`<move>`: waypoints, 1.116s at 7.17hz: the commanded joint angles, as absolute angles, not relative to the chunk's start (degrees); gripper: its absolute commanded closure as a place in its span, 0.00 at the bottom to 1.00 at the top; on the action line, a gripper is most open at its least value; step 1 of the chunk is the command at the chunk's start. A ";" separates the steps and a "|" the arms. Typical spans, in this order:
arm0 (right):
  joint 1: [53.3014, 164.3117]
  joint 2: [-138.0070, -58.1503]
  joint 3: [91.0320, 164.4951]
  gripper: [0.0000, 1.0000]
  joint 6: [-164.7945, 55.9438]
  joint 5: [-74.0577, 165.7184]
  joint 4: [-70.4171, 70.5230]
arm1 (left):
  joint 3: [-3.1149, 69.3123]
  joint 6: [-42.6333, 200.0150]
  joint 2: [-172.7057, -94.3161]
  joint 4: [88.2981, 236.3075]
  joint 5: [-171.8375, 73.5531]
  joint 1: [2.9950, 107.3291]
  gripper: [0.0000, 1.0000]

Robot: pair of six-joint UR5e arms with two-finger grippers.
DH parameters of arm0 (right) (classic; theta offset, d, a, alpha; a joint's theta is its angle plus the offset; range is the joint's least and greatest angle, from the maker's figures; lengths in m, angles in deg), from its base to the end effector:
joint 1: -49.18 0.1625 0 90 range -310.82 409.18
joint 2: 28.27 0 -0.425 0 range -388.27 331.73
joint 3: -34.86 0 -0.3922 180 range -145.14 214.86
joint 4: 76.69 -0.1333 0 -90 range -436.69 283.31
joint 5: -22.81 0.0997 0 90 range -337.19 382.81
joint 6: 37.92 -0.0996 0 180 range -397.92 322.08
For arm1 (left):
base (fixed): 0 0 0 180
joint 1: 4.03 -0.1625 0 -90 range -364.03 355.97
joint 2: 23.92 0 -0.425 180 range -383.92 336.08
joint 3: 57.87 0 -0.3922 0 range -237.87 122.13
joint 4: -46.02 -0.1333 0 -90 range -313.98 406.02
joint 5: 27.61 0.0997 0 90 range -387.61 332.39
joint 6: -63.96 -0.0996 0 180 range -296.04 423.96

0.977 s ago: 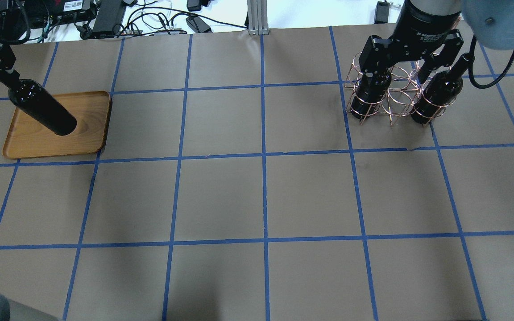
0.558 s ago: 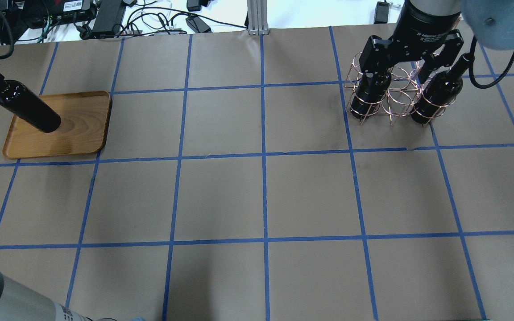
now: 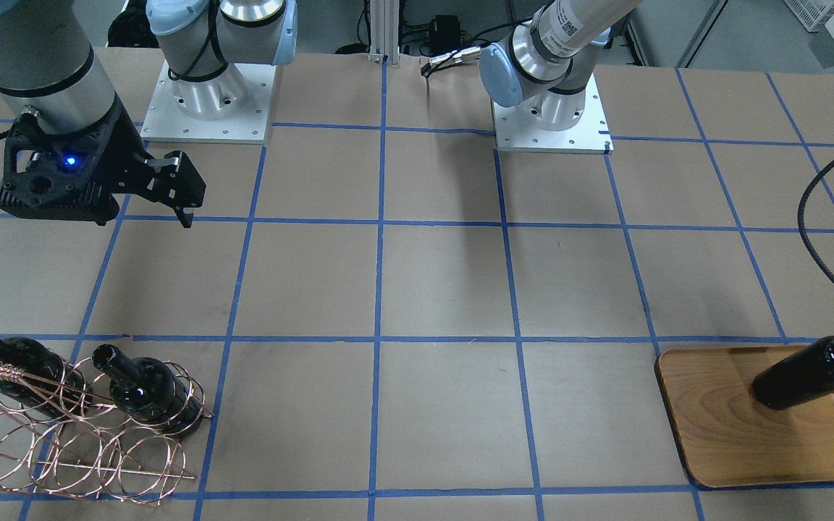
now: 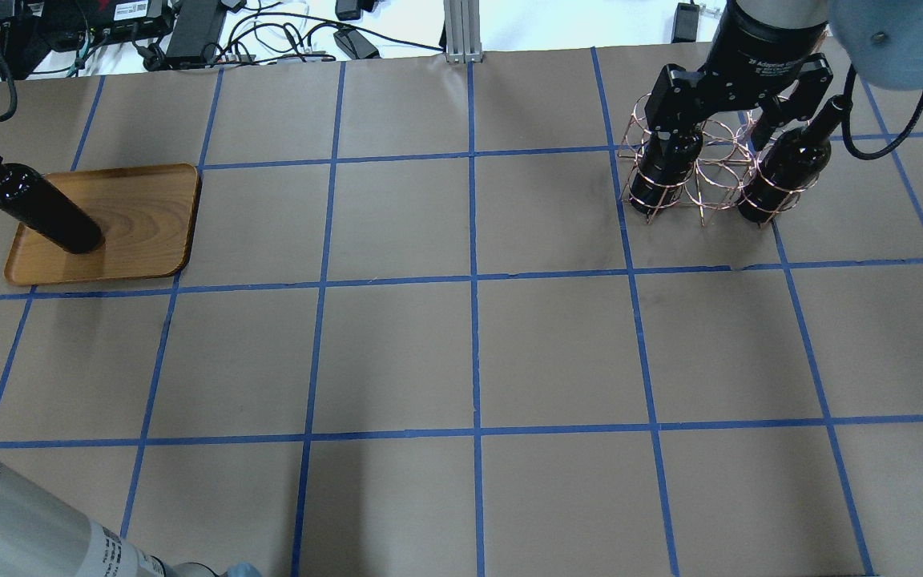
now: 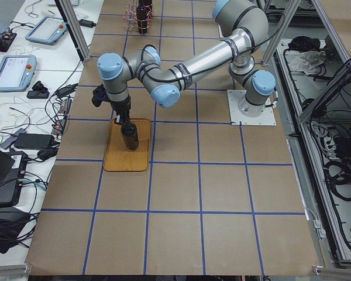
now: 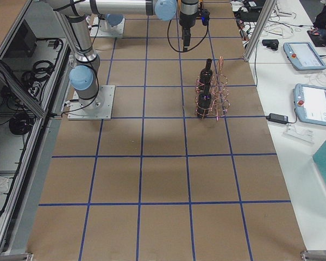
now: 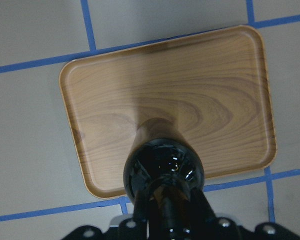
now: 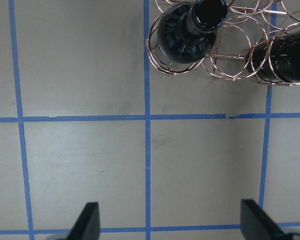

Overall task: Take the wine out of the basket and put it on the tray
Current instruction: 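Lower the bottle onto the wooden tray with the left gripper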

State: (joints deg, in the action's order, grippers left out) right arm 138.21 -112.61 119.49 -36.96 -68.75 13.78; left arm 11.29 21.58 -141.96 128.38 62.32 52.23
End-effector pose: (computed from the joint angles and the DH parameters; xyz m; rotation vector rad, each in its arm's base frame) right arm 0.1215 -0.5363 0.4842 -0.0003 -3.1143 0.0042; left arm 0.2719 -0.6474 0.3896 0.2364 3.1289 -0.0107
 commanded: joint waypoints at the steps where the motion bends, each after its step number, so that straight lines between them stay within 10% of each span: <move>1: 138.21 -112.56 119.50 0.00 -36.96 -69.12 13.83 | 11.39 21.51 -142.22 128.38 62.48 52.13 0.44; 4: 138.21 -112.56 119.50 0.00 -37.05 -69.39 13.83 | 11.39 21.51 -139.68 129.08 62.65 52.22 0.22; 8: 138.21 -112.56 119.50 0.00 -37.05 -69.21 13.83 | 13.22 28.93 -126.08 143.02 62.22 60.87 0.20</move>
State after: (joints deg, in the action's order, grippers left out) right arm 138.21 -112.59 119.51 -37.05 -69.00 13.83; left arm 12.24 24.58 -130.54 138.92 62.66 56.42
